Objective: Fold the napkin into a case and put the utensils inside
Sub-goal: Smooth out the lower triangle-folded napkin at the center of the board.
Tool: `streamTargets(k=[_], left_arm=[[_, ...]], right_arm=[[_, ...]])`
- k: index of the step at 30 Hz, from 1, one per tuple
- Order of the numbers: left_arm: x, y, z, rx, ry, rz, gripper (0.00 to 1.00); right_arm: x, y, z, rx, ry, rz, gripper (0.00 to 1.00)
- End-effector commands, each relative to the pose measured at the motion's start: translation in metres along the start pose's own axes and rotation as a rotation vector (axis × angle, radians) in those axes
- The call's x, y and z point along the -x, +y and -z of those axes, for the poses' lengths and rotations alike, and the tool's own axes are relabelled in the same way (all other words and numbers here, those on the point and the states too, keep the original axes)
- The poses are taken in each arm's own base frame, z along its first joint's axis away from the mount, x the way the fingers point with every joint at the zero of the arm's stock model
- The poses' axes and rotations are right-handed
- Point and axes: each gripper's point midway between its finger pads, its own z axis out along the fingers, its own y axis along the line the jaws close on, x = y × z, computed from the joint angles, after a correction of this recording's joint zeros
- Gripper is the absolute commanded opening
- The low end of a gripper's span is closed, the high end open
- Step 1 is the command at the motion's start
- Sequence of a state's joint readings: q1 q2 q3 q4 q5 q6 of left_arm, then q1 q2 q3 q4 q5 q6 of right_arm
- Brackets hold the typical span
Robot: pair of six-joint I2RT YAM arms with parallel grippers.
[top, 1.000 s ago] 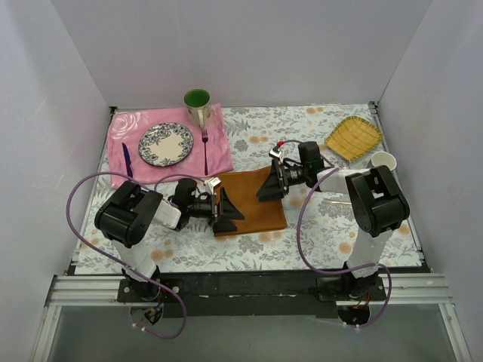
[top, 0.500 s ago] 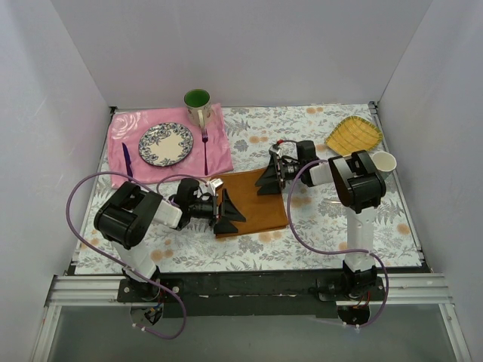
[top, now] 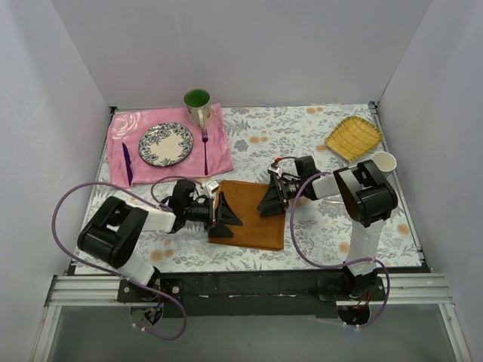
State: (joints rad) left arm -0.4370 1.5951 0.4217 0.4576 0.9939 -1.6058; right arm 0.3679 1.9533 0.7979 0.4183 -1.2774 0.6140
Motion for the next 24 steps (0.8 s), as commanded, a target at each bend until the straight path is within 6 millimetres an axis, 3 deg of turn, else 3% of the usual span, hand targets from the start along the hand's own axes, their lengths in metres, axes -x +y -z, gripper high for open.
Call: streamTargets(k=[1,2,3,4,5,6,7,8,9,10,11,12,13,16,18,19,20,24], left_arm=[[0.021,-0.048,0.012,-0.017,-0.071,-0.209,0.98],[0.039,-0.070,0.014,-0.032,-0.110,-0.347,0.98],[0.048,-0.078,0.017,-0.015,-0.136,-0.401,0.98],[0.054,-0.084,0.020,0.011,-0.150,-0.438,0.98],[0.071,-0.104,0.026,0.023,-0.208,-0.541,0.98],[0.085,-0.108,0.030,0.070,-0.254,-0.652,0.98],[0.093,-0.105,0.034,0.136,-0.277,-0.676,0.98],[0.123,-0.097,0.044,0.261,-0.395,-0.703,0.98],[0.138,-0.106,0.051,0.292,-0.433,-0.795,0.98],[0.147,-0.105,0.059,0.292,-0.432,-0.847,0.98],[0.144,-0.102,0.053,0.247,-0.342,-0.896,0.98],[0.157,-0.116,0.053,0.252,-0.320,-0.982,0.98],[0.154,-0.104,0.052,0.288,-0.233,-1.039,0.98],[0.171,-0.092,0.048,0.290,-0.142,-1.057,0.95],[0.179,-0.070,0.039,0.310,-0.080,-1.026,0.84],[0.183,-0.069,0.039,0.321,-0.053,-1.026,0.78],[0.186,-0.065,0.037,0.326,-0.038,-1.011,0.67],[0.201,-0.036,0.031,0.390,0.006,-0.944,0.50]], right_arm=[[0.034,0.013,0.001,-0.046,0.023,0.208,0.98],[0.031,0.018,0.004,-0.062,0.060,0.138,0.97],[0.063,0.035,0.004,-0.059,0.051,0.240,0.96],[0.069,0.037,0.005,-0.079,0.065,0.310,0.94],[0.076,0.040,0.009,-0.094,0.070,0.330,0.93],[0.083,0.051,0.013,-0.109,0.083,0.308,0.90],[0.088,0.046,0.021,-0.160,0.080,0.327,0.85],[0.093,0.043,0.026,-0.196,0.081,0.358,0.81],[0.095,0.041,0.034,-0.238,0.079,0.338,0.77],[0.102,0.031,0.049,-0.304,0.061,0.329,0.70],[0.103,0.022,0.057,-0.328,0.065,0.335,0.67],[0.105,0.018,0.065,-0.363,0.066,0.330,0.65],[0.111,0.012,0.080,-0.426,0.061,0.323,0.62],[0.117,-0.006,0.094,-0.510,0.081,0.330,0.57],[0.113,-0.020,0.096,-0.526,0.126,0.323,0.54],[0.111,-0.026,0.097,-0.538,0.140,0.311,0.54],[0.108,-0.033,0.098,-0.545,0.155,0.292,0.53],[0.101,-0.053,0.102,-0.580,0.167,0.282,0.52]])
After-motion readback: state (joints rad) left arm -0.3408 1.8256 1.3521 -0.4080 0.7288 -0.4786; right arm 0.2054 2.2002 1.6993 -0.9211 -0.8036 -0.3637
